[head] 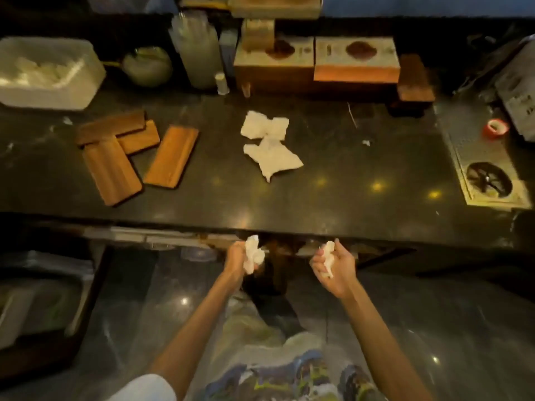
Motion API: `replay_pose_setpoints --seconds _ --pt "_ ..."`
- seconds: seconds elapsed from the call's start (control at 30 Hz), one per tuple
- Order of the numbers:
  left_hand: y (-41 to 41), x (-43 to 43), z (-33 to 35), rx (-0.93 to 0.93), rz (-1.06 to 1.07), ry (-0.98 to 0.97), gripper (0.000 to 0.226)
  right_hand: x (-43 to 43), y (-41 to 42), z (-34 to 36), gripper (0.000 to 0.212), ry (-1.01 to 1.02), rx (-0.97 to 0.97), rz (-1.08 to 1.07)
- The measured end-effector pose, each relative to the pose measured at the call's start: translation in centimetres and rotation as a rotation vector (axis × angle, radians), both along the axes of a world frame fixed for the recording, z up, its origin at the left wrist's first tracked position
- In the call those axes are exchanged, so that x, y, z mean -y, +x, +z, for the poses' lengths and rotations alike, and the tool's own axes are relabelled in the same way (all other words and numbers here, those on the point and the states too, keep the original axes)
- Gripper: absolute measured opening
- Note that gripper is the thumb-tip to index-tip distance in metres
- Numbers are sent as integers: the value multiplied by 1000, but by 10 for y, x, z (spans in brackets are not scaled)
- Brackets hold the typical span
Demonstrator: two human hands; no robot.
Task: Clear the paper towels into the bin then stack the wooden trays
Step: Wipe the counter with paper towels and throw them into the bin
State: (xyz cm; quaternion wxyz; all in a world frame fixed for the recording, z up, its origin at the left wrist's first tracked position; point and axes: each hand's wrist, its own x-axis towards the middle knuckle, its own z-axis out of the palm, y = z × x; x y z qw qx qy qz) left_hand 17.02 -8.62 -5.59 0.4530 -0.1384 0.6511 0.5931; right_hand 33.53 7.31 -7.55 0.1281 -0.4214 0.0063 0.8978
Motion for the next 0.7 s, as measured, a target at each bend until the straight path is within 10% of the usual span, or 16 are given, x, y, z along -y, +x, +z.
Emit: replay_pose_setpoints --seconds 0.27,0.43,0.7 --pt "69 36 -26 89 105 -63 14 40 69 -12 13 -83 23 112" --pt "63 63 -44 176 187 2 17 64 55 -18 40 47 70 184" --pt "23 91 -180 230 277 -94 14 105 -20 -142 20 45 334 300"
